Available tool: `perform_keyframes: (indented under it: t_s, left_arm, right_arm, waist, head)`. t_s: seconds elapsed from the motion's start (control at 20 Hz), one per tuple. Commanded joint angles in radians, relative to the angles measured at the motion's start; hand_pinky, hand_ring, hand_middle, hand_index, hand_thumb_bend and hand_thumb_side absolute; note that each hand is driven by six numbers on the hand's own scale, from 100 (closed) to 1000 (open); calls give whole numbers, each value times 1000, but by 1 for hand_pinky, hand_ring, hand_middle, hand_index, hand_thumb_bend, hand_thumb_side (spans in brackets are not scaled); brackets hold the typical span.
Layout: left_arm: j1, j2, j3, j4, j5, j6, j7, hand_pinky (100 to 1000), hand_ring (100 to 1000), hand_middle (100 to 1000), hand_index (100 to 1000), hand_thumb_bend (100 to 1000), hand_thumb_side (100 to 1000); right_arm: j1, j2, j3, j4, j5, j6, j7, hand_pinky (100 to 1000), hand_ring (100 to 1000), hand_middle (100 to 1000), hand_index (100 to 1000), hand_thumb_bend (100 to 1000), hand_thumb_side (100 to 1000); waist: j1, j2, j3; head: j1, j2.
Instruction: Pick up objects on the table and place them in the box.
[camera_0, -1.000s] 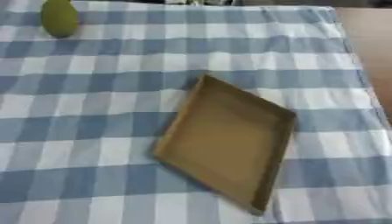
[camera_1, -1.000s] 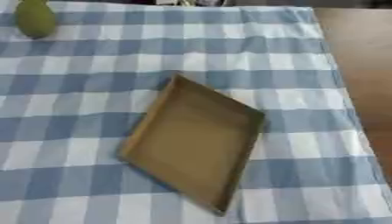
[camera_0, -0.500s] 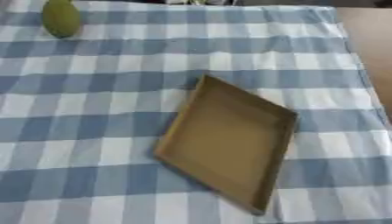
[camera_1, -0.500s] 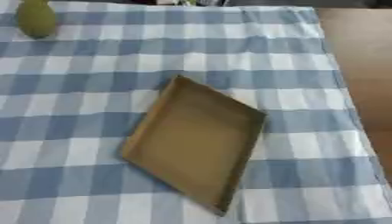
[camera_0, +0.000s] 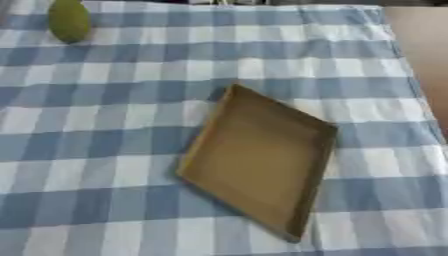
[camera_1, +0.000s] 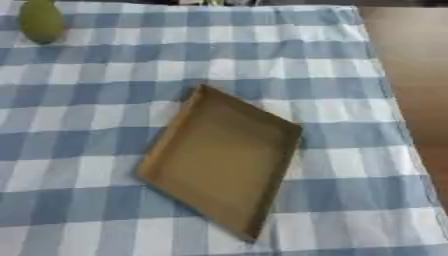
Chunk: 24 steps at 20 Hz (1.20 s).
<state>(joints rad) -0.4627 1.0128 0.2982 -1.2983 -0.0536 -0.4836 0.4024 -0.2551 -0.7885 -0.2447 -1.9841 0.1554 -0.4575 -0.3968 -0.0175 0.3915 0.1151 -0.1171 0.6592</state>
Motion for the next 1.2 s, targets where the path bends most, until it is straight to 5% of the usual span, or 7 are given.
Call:
perform_keyframes:
  t_s: [0.05,0.65,1.2]
  left_arm:
    - [-65,83,-27,134,-35,-3,-53,865,802,852,835,100,501]
    - [-263,82,-117,464,-250,-52,-150,931,870,917,898,100,589]
    - [-417,11,-152,606,-398,-70,-255,938,876,913,915,100,818]
  right_arm:
    - [-11,-38,-4,-16,-7,-2,7,763,755,690,733,100,421]
    - [-40,-46,1,-16,-19,-5,16,762,755,690,734,100,415]
    - [-73,-51,7,-16,-31,-9,24,763,755,688,734,100,427]
  waist:
    - [7,-19,-6]
    - [29,-7,-38]
    - [66,13,-113]
  head:
    - [10,1]
    - [34,-50]
    - [86,-56]
